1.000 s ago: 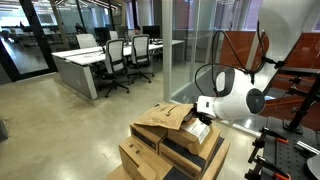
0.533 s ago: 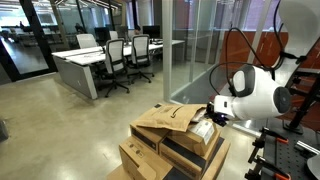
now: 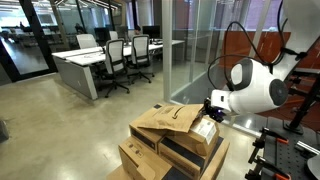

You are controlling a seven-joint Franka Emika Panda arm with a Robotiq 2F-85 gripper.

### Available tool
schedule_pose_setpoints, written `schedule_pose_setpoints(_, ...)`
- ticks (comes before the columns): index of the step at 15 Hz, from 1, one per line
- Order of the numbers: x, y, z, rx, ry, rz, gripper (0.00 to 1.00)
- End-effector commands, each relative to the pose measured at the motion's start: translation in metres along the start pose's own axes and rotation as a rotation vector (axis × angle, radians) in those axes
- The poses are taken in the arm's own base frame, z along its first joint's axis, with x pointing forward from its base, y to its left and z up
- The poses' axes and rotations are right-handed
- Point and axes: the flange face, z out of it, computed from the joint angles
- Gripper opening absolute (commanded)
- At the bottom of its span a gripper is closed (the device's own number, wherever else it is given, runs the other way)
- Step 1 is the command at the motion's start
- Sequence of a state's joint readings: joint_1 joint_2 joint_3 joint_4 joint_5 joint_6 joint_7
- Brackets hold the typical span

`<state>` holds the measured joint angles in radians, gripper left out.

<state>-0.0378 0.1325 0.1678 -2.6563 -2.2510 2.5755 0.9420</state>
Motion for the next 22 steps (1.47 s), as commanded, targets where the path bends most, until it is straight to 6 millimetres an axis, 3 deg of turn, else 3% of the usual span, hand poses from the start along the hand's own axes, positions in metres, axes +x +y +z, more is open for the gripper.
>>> schedule_pose_setpoints(1, 0.007, 0.008, 0.012, 0.051, 0.011, 0.007, 0.00)
schedule_pose_setpoints(15, 0.005, 0.008, 0.014, 0.057, -0.013, 0.049, 0.00)
schedule_pose_setpoints(22, -0.004, 0.001, 0.004, 0.060, -0.010, 0.048, 0.00)
